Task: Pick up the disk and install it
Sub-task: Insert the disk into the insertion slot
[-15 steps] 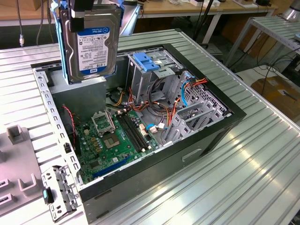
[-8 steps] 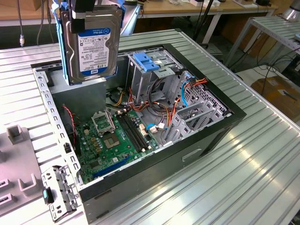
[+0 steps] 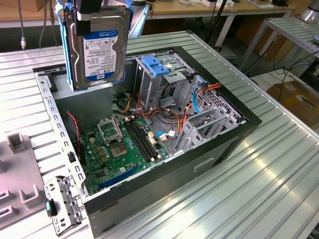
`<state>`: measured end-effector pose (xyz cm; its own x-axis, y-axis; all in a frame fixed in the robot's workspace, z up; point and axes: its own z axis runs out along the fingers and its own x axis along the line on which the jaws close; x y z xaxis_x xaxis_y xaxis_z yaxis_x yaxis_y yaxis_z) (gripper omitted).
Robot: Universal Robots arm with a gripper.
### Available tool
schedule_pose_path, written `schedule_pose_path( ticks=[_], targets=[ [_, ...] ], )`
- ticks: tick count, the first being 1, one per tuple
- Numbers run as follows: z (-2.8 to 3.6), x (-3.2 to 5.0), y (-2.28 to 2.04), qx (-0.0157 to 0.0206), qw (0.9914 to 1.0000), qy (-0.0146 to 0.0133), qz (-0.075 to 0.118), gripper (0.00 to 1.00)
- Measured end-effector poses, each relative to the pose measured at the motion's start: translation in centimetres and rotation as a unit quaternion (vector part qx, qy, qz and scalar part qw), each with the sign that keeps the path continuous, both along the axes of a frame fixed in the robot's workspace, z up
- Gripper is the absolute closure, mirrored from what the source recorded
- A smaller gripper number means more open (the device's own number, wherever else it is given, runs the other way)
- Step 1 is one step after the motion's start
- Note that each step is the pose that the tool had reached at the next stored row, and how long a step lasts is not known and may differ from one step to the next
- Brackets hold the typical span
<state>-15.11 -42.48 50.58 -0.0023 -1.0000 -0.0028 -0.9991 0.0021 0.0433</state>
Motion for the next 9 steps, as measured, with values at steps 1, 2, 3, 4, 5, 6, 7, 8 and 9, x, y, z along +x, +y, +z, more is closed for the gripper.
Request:
schedule_pose_path(
  ticks=[1, 2, 3, 4, 5, 6, 7, 8, 9],
  targets=[
    [0.00, 0.00, -0.07, 0.0000, 1.00000, 0.0000, 0.000, 0.63],
    [0.00, 0.00, -0.20, 0.0000, 1.00000, 0.0000, 0.000, 0.63],
    [0.00, 0.00, -0.25, 0.0000, 1.00000, 0.0000, 0.000, 0.63],
    [0.00, 0.00, -0.32, -0.0001, 1.00000, 0.0000, 0.000, 0.63],
    [0.00, 0.00, -0.40, 0.0000, 1.00000, 0.0000, 0.000, 0.63],
    [0.00, 0.00, -0.47, 0.0000, 1.00000, 0.0000, 0.000, 0.63],
    [0.00, 0.00, -0.64, 0.0000, 1.00000, 0.0000, 0.000, 0.63],
    [0.00, 0.00, -0.85, 0.0000, 1.00000, 0.0000, 0.000, 0.63],
    [0.00, 0.02, -1.10, 0.0000, 1.00000, 0.0000, 0.000, 0.63]
  ],
)
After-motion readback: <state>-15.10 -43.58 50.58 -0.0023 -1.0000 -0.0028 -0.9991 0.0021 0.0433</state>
